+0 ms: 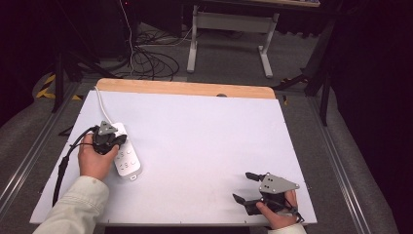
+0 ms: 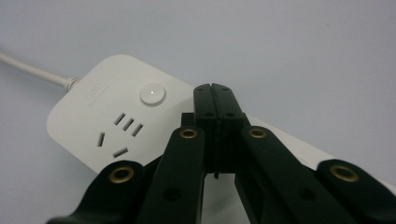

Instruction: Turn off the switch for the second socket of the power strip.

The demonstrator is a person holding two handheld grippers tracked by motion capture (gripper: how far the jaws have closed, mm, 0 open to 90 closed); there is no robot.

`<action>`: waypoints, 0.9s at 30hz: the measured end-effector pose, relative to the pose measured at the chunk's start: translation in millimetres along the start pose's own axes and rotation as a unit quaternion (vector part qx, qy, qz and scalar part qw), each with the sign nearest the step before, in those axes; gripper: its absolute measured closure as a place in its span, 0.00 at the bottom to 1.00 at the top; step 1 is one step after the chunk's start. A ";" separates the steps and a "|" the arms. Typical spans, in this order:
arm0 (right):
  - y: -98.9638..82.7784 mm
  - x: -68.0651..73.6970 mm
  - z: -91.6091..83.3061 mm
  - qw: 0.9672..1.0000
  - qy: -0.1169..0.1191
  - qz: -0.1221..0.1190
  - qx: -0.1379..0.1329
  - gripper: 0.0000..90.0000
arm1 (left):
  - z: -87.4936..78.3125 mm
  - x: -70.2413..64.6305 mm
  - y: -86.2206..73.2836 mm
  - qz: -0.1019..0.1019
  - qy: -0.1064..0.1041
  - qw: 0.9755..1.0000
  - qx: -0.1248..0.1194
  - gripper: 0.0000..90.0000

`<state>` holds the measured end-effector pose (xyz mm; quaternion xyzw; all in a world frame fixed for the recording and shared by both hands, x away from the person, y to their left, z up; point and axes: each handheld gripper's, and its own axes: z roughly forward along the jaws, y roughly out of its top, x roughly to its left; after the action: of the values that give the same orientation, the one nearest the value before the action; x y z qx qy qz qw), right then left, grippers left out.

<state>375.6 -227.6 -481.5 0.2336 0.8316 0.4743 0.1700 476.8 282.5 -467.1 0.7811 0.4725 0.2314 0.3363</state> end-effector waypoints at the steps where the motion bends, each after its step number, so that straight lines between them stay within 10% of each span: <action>1: -0.1 -0.1 0.2 1.000 0.001 0.000 -0.001 0.19 | -0.2 0.5 0.1 -0.003 -0.002 1.000 0.002 1.00; 8: 0.0 0.1 0.0 1.000 0.002 0.000 -0.001 0.19 | 0.1 -3.3 0.3 0.007 0.009 1.000 0.007 1.00; 17: -0.3 -1.0 -0.3 1.000 0.000 0.002 -0.003 0.19 | -4.9 5.5 2.6 -0.028 -0.024 0.999 0.003 1.00; 27: 0.0 -0.8 0.3 1.000 -0.001 0.001 -0.001 0.19 | -27.3 -0.8 11.2 -0.016 -0.045 0.999 -0.027 1.00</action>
<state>376.4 -227.9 -481.7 0.2348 0.8306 0.4753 0.1704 464.5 286.4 -440.6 0.7737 0.4631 0.2033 0.3815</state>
